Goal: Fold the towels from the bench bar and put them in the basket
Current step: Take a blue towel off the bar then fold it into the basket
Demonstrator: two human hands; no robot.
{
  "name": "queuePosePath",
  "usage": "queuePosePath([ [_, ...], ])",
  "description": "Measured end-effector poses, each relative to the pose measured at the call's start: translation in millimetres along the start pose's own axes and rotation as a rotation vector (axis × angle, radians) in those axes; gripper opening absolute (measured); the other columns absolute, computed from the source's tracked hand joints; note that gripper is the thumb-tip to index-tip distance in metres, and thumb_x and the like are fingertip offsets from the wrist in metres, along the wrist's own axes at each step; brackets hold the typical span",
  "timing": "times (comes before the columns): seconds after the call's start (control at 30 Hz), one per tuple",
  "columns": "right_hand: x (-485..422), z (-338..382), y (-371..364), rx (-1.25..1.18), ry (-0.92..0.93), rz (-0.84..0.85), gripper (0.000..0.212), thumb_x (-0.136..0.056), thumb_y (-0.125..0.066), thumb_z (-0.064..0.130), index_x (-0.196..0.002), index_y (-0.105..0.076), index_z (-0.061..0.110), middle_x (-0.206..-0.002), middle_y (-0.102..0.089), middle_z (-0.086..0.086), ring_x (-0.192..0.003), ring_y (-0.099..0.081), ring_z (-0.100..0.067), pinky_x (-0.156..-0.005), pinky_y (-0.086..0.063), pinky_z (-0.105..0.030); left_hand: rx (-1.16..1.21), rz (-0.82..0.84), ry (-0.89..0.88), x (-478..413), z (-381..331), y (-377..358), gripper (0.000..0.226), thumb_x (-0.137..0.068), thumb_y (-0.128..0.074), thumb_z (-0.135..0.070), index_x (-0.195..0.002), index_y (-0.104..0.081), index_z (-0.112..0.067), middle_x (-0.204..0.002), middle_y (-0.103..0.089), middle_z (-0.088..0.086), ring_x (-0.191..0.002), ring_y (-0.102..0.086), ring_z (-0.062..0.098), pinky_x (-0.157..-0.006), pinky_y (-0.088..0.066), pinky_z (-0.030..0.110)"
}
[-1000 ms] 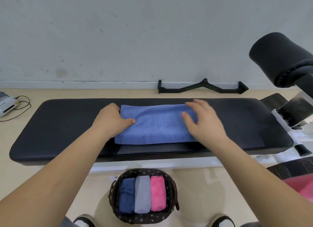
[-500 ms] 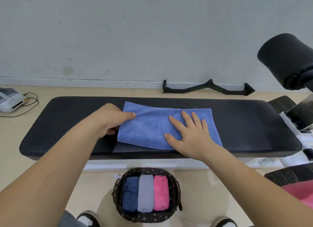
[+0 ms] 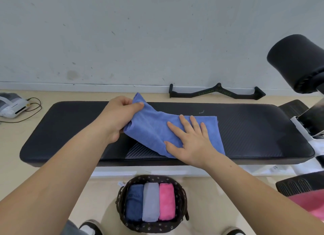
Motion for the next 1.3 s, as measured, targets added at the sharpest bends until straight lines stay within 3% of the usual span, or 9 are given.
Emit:
queuePosePath([
  [0.1, 3, -6, 12, -0.156, -0.009, -0.152, 0.081, -0.079, -0.047, 0.074, -0.149, -0.051, 0.032, -0.167, -0.027, -0.004, -0.156, -0.017, -0.025, -0.125, -0.015, -0.041, 0.029, 0.046, -0.047, 8, -14, -19, 0.013, -0.093, -0.072, -0.023, -0.087, -0.062, -0.017, -0.082, -0.067, 0.006, -0.072, -0.065, 0.019, -0.063, -0.052, 0.031],
  [0.2, 9, -26, 36, -0.303, -0.098, -0.364, 0.031, -0.092, -0.067, 0.042, -0.117, -0.072, 0.024, -0.119, -0.062, 0.005, -0.111, -0.06, -0.015, -0.092, -0.048, -0.03, 0.005, 0.071, -0.07, 17, -28, -47, 0.014, -0.09, -0.075, -0.018, -0.097, -0.063, -0.016, -0.085, -0.071, 0.009, -0.067, -0.067, 0.018, -0.053, -0.052, 0.027],
  [0.33, 23, -60, 49, -0.532, -0.253, -0.384, 0.018, -0.093, -0.066, 0.033, -0.079, -0.069, 0.023, -0.067, -0.065, -0.001, -0.06, -0.057, -0.011, -0.063, -0.051, -0.033, -0.1, 0.137, -0.104, 22, -33, -97, 0.024, -0.086, -0.074, -0.014, -0.108, -0.064, -0.016, -0.081, -0.069, 0.01, -0.055, -0.06, 0.019, -0.045, -0.045, 0.025],
  [0.5, 37, -85, 41, -0.887, -0.343, -0.256, 0.027, -0.102, -0.057, 0.025, -0.09, -0.075, 0.009, -0.069, -0.071, -0.003, -0.054, -0.057, -0.009, -0.052, -0.05, -0.025, -0.263, 0.218, -0.153, 25, -23, -157, 0.017, -0.089, -0.066, -0.012, -0.104, -0.06, -0.017, -0.071, -0.066, 0.008, -0.036, -0.053, 0.013, -0.041, -0.047, 0.023],
  [0.7, 33, -97, 40, -1.085, -0.412, -0.25, 0.042, -0.105, -0.051, 0.035, -0.078, -0.066, 0.006, -0.067, -0.062, -0.009, -0.061, -0.057, -0.02, -0.055, -0.05, -0.031, -0.419, 0.392, -0.192, 29, 1, -194, 0.018, -0.1, -0.063, -0.023, -0.115, -0.053, -0.02, -0.079, -0.076, 0.011, -0.063, -0.074, 0.023, -0.076, -0.065, 0.039],
  [0.83, 30, -94, 43, -1.082, -0.428, -0.226, 0.044, -0.096, -0.067, 0.044, -0.075, -0.065, 0.005, -0.065, -0.058, -0.009, -0.059, -0.056, -0.019, -0.056, -0.052, -0.031, -0.361, 0.46, -0.16, 31, -5, -181, 0.039, -0.104, -0.05, -0.012, -0.143, -0.05, -0.016, -0.09, -0.078, 0.008, -0.073, -0.078, 0.018, -0.081, -0.064, 0.032],
  [1.03, 27, -80, 45, -0.882, -0.435, -0.245, 0.029, -0.091, -0.071, 0.027, -0.086, -0.06, 0.0, -0.077, -0.059, -0.007, -0.069, -0.057, -0.018, -0.06, -0.05, -0.032, -0.695, -0.005, -0.397, 10, -4, -120, 0.027, -0.092, -0.064, -0.035, -0.115, -0.057, -0.022, -0.085, -0.067, -0.005, -0.079, -0.068, 0.016, -0.071, -0.056, 0.036],
  [1.17, 29, -75, 50, -0.848, -0.463, -0.208, 0.024, -0.098, -0.06, 0.027, -0.103, -0.059, 0.004, -0.095, -0.064, -0.009, -0.079, -0.058, -0.017, -0.065, -0.048, -0.03, -0.904, 0.051, -0.205, 5, 18, -107, 0.058, -0.086, -0.062, -0.067, -0.108, -0.048, -0.015, -0.091, -0.062, -0.003, -0.078, -0.061, 0.013, -0.057, -0.044, 0.03],
  [1.3, 29, -76, 48, -0.779, -0.503, -0.258, 0.019, -0.096, -0.063, 0.027, -0.1, -0.057, 0.009, -0.098, -0.065, -0.007, -0.086, -0.063, -0.021, -0.067, -0.05, -0.033, -0.864, 0.036, -0.214, 11, 33, -122, 0.063, -0.086, -0.057, -0.071, -0.113, -0.051, -0.013, -0.098, -0.064, -0.001, -0.083, -0.063, 0.019, -0.063, -0.048, 0.034],
])
Point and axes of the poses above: each hand's wrist, its own x-axis away from the middle knuckle, its own y-axis out of the back of the hand, z = x × y, the point moved 1 cm from there along -x, towards the middle knuckle
